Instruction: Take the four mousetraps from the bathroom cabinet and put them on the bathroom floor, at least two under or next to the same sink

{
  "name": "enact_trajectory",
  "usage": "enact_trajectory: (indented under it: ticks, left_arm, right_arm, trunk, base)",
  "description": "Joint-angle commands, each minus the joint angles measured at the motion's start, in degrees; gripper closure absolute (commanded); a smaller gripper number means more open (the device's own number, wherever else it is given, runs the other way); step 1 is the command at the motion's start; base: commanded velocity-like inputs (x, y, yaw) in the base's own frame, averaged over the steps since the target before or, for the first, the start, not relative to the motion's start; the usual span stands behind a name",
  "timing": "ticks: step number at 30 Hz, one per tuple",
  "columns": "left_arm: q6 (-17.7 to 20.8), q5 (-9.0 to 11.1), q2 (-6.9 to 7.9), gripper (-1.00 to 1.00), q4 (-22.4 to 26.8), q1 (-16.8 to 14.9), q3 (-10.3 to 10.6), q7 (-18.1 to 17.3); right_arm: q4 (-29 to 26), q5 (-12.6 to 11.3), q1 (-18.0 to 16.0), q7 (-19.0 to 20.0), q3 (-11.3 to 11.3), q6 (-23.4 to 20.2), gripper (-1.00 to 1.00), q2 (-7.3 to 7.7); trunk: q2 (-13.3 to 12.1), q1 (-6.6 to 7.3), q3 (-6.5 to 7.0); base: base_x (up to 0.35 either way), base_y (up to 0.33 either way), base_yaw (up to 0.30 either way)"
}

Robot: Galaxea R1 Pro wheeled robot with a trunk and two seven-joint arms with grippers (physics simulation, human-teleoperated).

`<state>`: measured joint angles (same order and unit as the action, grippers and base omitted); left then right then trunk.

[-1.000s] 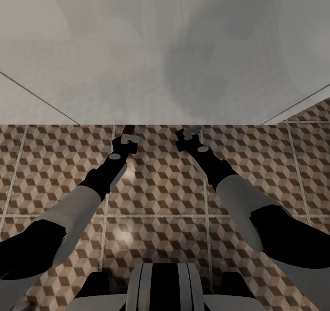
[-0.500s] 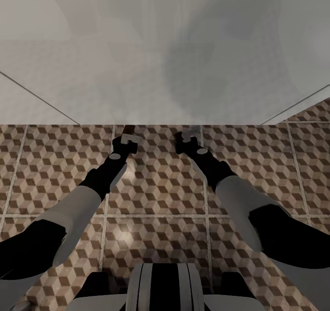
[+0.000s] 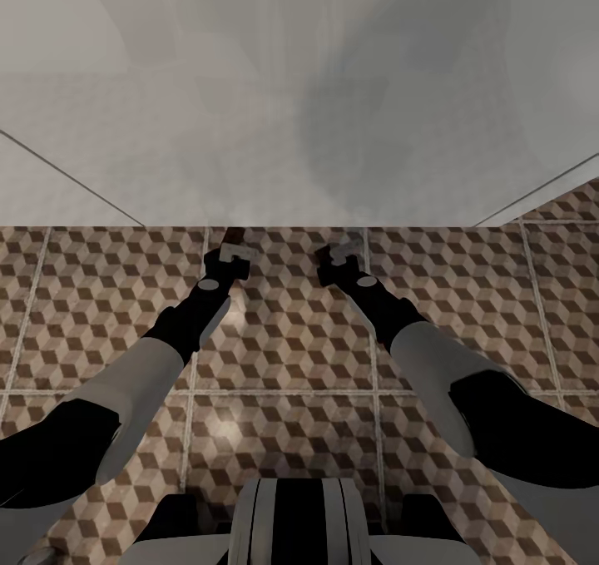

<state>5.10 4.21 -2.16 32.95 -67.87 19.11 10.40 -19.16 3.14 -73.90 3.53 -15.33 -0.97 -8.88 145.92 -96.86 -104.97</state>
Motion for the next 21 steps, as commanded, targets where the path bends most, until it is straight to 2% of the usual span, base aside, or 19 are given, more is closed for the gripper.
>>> enact_trajectory:
  ticks: [1,21]
  left_arm:
    - [0.34,0.24,0.06,1.0,0.06,-0.02,0.45,0.68]
    - [0.33,0.35,0.05,1.0,-1.84,0.01,0.49,0.68]
  right_arm:
    - [-0.02,0.31,-0.02,0.1,-0.02,-0.1,1.0,0.01]
    - [0.0,0.29,-0.02,0.08,-0.01,0.28,1.0,0.09]
  trunk:
    - [0.01,0.01,-0.03]
    - [0.01,0.01,-0.03]
  base:
    - [0.0,0.0,0.0]
    - [0.0,0.0,0.0]
